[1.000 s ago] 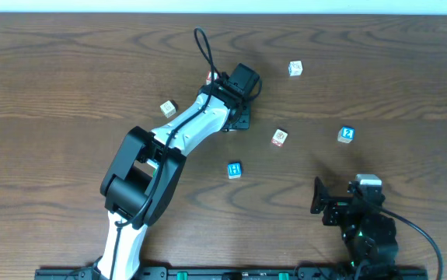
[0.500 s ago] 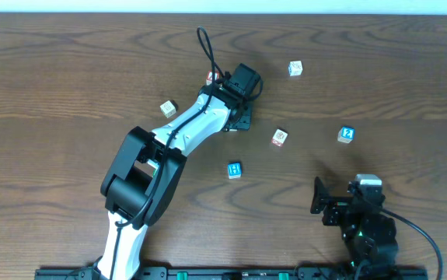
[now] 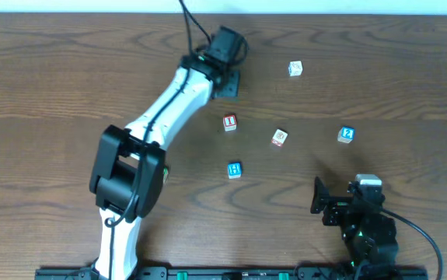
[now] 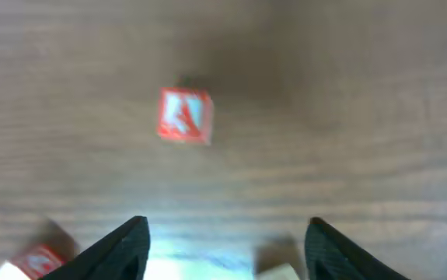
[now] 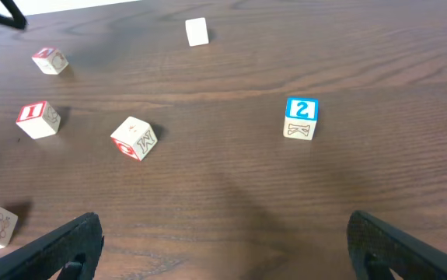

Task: Spell out Ai2
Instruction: 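Move left gripper to the red A block and grasp it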

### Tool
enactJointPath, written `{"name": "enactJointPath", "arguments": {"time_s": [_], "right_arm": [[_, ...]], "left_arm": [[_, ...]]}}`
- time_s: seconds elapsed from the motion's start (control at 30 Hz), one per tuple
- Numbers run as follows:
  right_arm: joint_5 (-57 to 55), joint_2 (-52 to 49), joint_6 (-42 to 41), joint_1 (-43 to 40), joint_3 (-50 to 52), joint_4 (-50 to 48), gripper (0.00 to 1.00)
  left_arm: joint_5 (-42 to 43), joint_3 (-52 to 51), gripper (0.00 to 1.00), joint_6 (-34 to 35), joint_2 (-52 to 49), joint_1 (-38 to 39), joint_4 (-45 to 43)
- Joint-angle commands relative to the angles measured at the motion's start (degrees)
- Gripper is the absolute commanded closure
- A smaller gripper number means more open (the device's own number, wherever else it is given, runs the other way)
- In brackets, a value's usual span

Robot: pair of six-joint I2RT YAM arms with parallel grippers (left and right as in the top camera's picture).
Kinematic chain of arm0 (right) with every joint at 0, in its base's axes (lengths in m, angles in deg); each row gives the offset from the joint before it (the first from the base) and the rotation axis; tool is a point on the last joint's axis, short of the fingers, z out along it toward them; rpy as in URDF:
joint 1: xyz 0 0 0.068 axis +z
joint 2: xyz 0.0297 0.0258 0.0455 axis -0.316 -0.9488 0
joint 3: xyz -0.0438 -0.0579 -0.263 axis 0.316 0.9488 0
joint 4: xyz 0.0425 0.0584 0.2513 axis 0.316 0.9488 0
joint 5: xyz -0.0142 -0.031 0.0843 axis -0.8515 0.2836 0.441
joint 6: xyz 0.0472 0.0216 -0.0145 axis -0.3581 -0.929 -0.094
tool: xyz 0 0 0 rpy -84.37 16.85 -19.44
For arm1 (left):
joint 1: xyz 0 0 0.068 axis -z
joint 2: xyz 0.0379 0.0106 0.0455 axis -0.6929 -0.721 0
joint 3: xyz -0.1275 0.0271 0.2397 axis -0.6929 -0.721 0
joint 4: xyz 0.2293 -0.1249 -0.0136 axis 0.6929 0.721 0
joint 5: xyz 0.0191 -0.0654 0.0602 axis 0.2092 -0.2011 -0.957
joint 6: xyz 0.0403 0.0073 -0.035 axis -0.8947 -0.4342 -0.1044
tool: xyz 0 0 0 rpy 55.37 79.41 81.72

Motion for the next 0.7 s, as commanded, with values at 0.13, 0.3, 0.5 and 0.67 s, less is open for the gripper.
{"name": "enactJointPath", "arguments": {"time_s": [0.13,0.3,0.5,0.67], "right_arm": [[0.0,0.3,0.8,-0.5,0.1,0.1,0.01],[0.0,0.3,0.8,-0.5,0.1,0.1,0.01],[0.0,0.3,0.8,-0.5,0.1,0.1,0.01],[0.0,0.3,0.8,-0.5,0.1,0.1,0.01]], "left_arm": [[8.9,1.7,0.22,-6.7,1.0,-4.3,0.7],[7.1,1.7,0.18,-6.9,1.0,-4.5,-2.1],[7.0,1.7,0.03,-19.1,0.9,-4.4,-6.4],[7.1,1.5,0.05,-21.8,0.9,-4.8,-7.4]]}}
